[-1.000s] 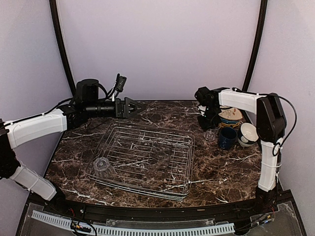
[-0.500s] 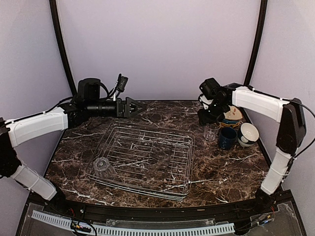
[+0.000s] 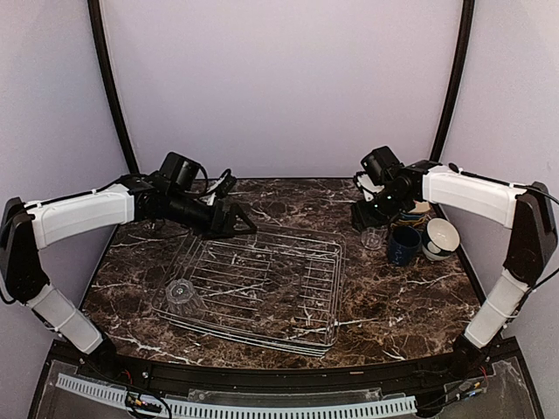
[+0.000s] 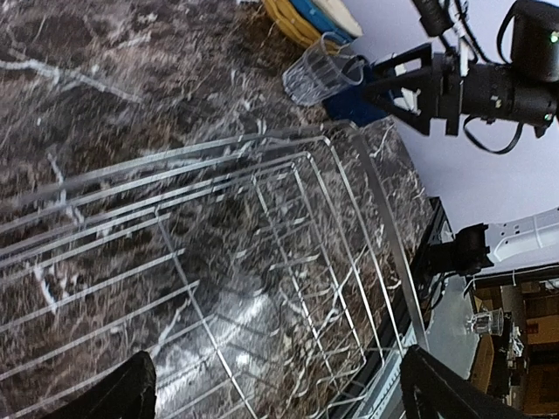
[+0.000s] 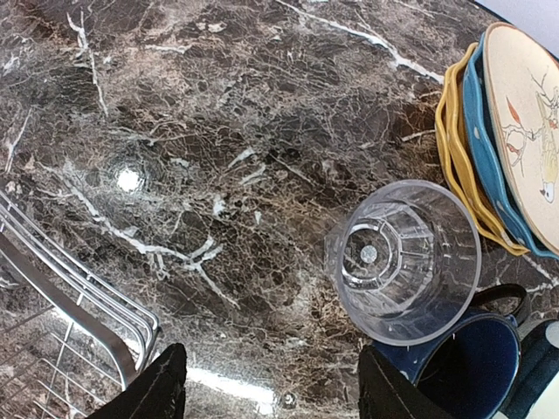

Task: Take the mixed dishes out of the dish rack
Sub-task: Grab the cup from the dish rack.

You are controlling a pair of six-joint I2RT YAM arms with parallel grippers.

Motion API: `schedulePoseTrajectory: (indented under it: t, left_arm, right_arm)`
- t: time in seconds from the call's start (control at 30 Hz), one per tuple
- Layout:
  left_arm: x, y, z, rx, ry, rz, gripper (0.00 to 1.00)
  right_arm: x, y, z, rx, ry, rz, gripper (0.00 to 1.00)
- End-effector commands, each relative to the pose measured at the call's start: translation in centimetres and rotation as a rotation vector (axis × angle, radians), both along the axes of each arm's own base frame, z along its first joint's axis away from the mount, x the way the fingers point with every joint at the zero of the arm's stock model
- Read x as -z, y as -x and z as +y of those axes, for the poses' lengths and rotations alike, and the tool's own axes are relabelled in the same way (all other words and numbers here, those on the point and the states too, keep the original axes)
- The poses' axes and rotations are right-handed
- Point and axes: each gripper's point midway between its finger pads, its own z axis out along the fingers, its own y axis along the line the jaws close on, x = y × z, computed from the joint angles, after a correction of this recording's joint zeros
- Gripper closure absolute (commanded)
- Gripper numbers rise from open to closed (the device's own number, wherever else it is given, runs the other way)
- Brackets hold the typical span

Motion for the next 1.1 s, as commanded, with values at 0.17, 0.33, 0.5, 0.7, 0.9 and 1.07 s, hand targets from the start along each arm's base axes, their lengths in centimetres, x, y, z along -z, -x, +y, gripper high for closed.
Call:
schedulePoseTrajectory:
  t: [0.17,0.33,0.5,0.7,0.9,1.07]
  left_arm:
    - [1.4,5.8,10.3,-0.157,-0.407,0.053,0.03]
    - [3.5,8.7,13.7,-0.219,-0.532,0.152,0.03]
    - [5.2,10.3,14.2,-0.258,-0.517,0.231,0.03]
    - [6.6,11.0,14.4,-0.257,-0.560,0.250,0.03]
    - [7.2,11.4,14.3,-0.240,-0.649,0.225,0.03]
    - [8.3,12.0,14.0,-0.210,-0.735,0.220,0.04]
  right_arm:
    - [-0.1,-0.6,1.3,-0.053,-0.038,-0.053,0.34]
    - [-0.3,-0.5,1.1,-0.052,-0.044,-0.077,0.32]
    - [-0.5,-0.5,1.5,-0.063,-0.069,-0.089,0.29]
    - [-1.2,-0.2,1.5,-0.065,-0.095,-0.107,0.23]
    - [-1.9,0.1,1.2,-0.063,-0.099,-0.125,0.17]
    - [-2.2,0.2,1.2,-0.065,-0.109,-0.136,0.14]
